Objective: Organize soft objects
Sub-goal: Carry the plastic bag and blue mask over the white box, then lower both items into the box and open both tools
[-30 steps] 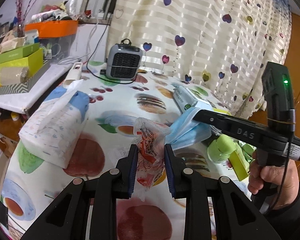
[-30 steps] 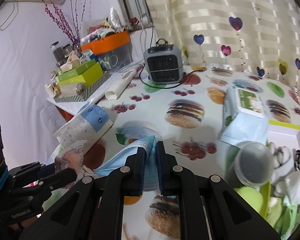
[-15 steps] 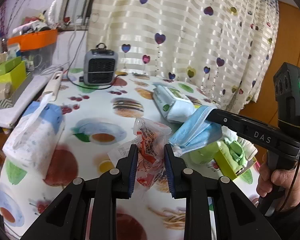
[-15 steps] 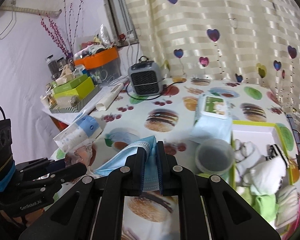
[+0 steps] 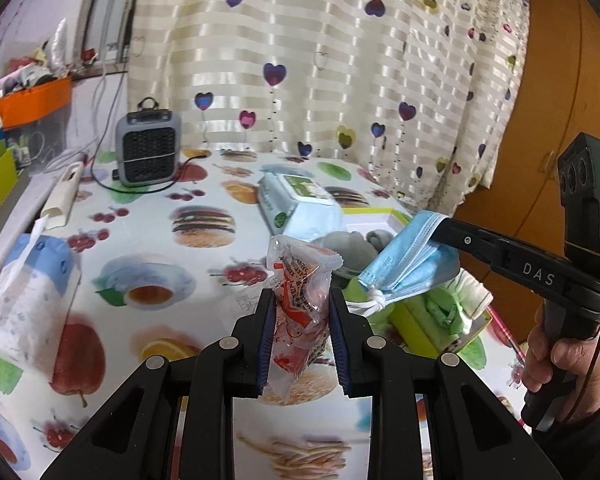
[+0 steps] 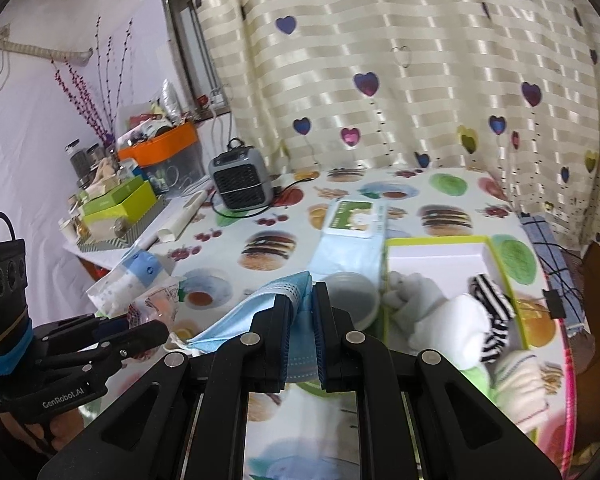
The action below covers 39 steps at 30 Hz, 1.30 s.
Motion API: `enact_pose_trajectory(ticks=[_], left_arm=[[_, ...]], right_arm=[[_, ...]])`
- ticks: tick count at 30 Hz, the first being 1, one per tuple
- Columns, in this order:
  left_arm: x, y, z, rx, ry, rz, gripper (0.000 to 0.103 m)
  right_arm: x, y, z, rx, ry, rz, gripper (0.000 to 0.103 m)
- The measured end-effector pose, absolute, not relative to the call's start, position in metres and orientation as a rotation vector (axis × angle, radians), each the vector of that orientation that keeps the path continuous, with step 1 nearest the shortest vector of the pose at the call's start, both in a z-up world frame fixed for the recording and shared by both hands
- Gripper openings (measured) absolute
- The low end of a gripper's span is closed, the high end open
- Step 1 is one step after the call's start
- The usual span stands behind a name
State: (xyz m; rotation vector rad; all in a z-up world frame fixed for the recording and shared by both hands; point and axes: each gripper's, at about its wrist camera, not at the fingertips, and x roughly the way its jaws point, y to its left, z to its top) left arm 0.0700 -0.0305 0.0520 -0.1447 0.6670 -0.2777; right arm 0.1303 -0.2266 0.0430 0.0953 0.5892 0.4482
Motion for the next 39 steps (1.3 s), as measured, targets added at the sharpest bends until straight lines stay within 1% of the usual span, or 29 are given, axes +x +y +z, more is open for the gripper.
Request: enact_pose_trajectory(ticks=[12,20,30,37,39], left_arm=[[0.072,-0.053,0.053,-0.123,0.670,-0.322,0.024],[0.077,-0.068,0.052,-0.112,0.675,-0.353,0.024],[0.083,-0.082,0.048,-0.099,0.689,-0.373,0.024],[0.089,-0.089,0.045,-0.095,0.699,-0.381,0.024],[0.089,-0.091,0.046,-0.091,0.699,-0.386,0.024]], right_arm=[[0.124,-0.288,0.045,0.149,0.563,0.314,0.011],[0.127,-0.327,0.037,0.201,0.579,0.234,0.011],[0.141,-0.339,0.005,0.194,0.667,0.211,0.011],[0.160,-0.342,-0.026,0.131,0.788,0.182,0.012],[0.158,-0.341,-0.028,0.108,0.789,0.184,0.012]])
